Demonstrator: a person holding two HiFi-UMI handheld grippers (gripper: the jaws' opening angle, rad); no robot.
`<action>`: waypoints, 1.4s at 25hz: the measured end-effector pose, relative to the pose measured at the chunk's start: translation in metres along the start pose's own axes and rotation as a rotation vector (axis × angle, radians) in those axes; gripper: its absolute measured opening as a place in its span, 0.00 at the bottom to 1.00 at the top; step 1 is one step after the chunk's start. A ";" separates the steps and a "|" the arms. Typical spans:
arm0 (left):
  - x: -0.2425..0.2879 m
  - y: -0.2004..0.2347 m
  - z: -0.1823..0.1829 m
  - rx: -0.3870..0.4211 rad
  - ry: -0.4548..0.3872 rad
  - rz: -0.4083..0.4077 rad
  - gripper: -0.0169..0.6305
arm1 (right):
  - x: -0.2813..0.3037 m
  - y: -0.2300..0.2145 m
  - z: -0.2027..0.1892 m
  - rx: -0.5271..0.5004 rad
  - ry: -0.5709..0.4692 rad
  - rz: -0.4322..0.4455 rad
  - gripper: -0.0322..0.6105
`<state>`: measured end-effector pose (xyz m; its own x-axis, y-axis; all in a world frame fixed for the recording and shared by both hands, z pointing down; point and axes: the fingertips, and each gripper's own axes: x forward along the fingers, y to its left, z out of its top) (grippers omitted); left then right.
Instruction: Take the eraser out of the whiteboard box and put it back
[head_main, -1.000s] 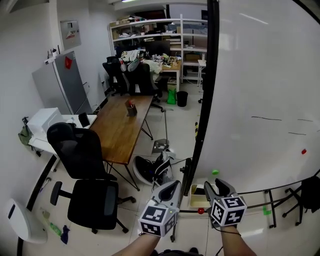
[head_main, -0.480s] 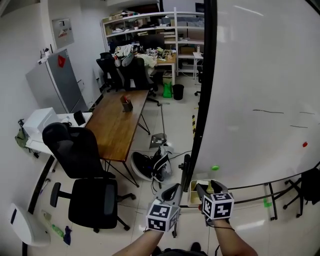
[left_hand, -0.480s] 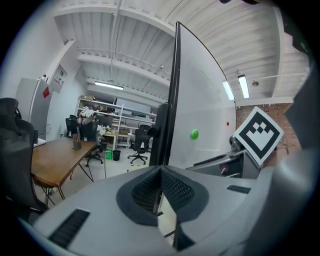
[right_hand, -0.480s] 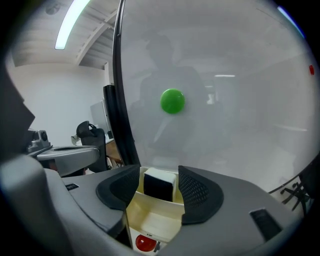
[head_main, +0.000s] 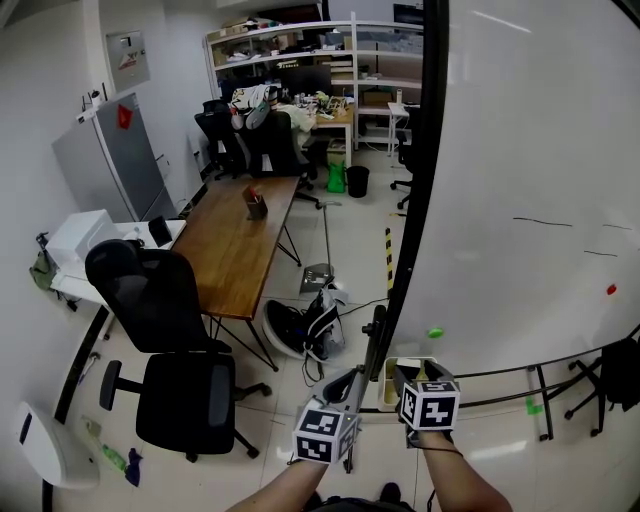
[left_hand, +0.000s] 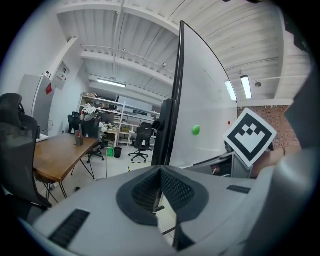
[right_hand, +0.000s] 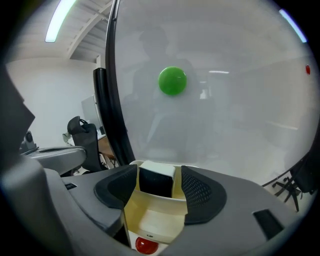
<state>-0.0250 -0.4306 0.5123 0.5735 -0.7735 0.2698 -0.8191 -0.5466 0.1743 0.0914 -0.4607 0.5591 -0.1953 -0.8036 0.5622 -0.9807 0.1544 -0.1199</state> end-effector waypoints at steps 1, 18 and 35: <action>-0.001 0.001 0.000 -0.002 -0.001 0.003 0.07 | 0.001 -0.001 0.000 0.005 0.003 -0.001 0.52; -0.029 0.006 0.001 -0.022 -0.017 0.010 0.07 | 0.004 0.009 -0.003 0.021 0.025 -0.022 0.47; -0.065 -0.036 0.075 0.021 -0.165 -0.040 0.06 | -0.117 0.016 0.072 0.012 -0.257 0.114 0.47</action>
<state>-0.0317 -0.3840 0.4176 0.6011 -0.7924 0.1039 -0.7963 -0.5828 0.1619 0.0989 -0.4055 0.4328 -0.2941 -0.9009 0.3191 -0.9520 0.2466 -0.1812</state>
